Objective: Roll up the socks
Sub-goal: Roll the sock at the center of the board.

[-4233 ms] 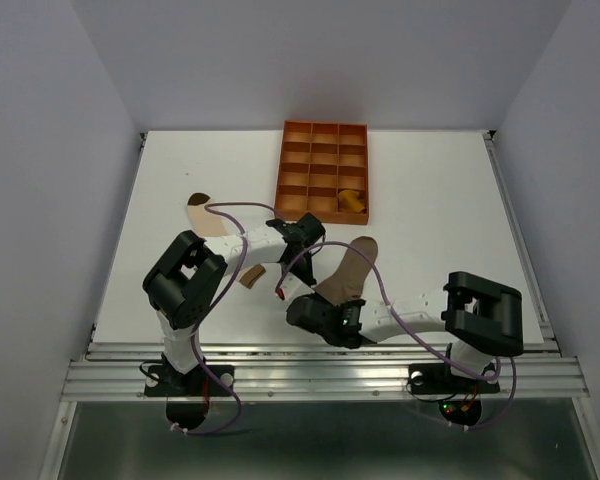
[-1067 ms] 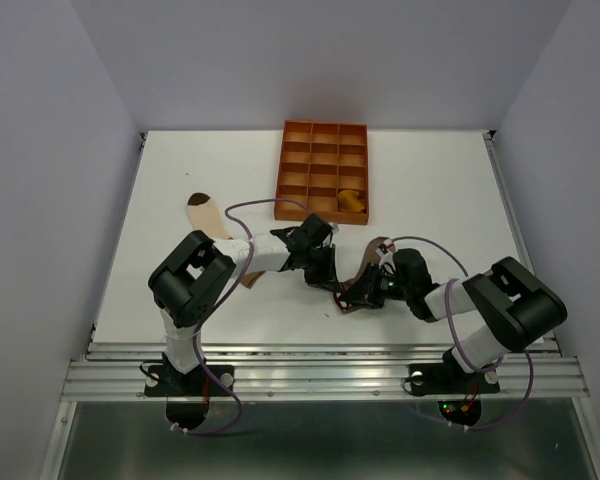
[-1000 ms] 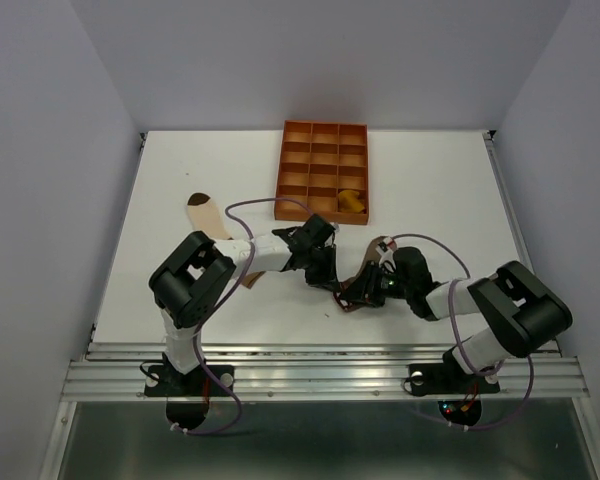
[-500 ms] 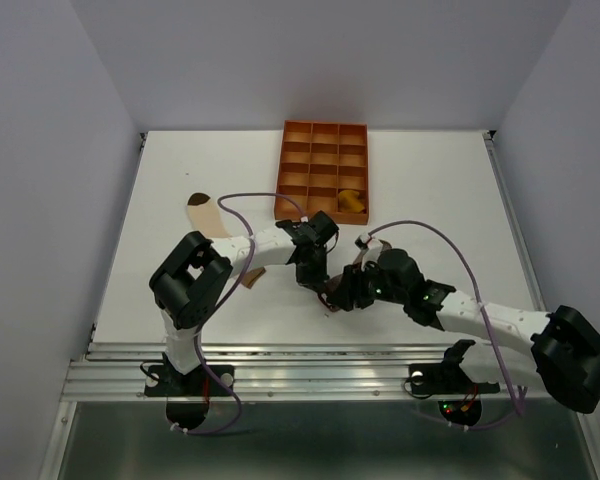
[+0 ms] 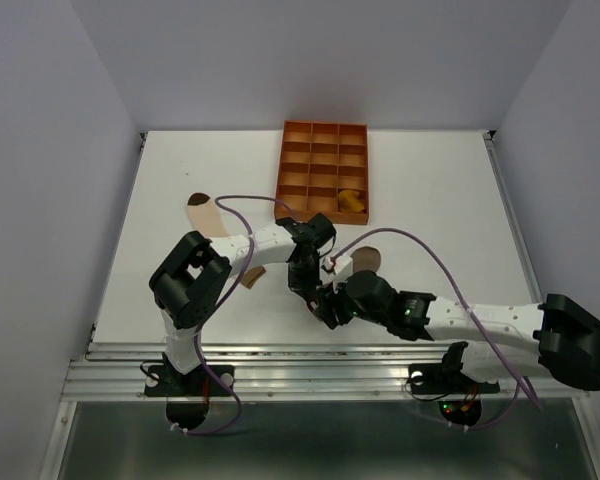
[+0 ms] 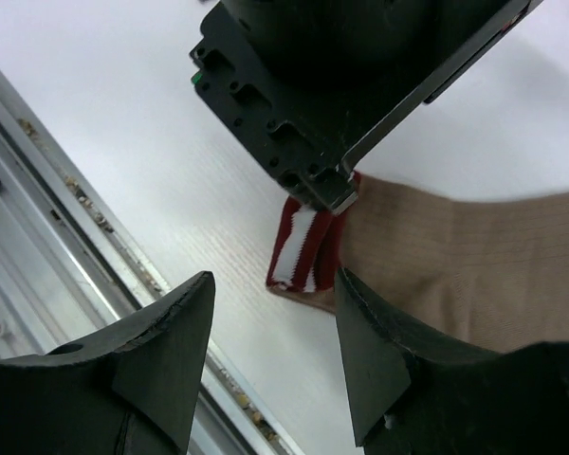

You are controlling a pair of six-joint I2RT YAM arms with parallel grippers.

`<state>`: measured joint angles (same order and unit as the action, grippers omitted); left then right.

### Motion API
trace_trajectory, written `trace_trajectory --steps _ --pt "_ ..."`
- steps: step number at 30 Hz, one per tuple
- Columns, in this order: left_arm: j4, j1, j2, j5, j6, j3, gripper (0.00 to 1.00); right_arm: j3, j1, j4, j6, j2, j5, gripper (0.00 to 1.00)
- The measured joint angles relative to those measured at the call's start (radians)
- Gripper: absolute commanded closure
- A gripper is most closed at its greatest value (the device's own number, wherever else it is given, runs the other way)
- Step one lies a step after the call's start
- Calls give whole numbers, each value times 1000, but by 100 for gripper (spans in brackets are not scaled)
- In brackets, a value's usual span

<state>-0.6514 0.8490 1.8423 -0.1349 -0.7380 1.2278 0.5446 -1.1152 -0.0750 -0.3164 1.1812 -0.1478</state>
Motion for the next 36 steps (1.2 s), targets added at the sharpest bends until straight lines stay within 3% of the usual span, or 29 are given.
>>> trace_trajectory --steps 13,33,35,36 --pt "-90 0 0 1 -3 5 100 128 -151 1 135 228 -146 43" --pt "-159 0 8 3 -47 15 100 239 -240 70 171 419 -299 52" --pt "-160 0 8 4 -50 16 100 248 -241 83 171 435 -319 53" --pt "-160 0 8 4 -52 16 100 254 -245 92 171 442 -330 59"
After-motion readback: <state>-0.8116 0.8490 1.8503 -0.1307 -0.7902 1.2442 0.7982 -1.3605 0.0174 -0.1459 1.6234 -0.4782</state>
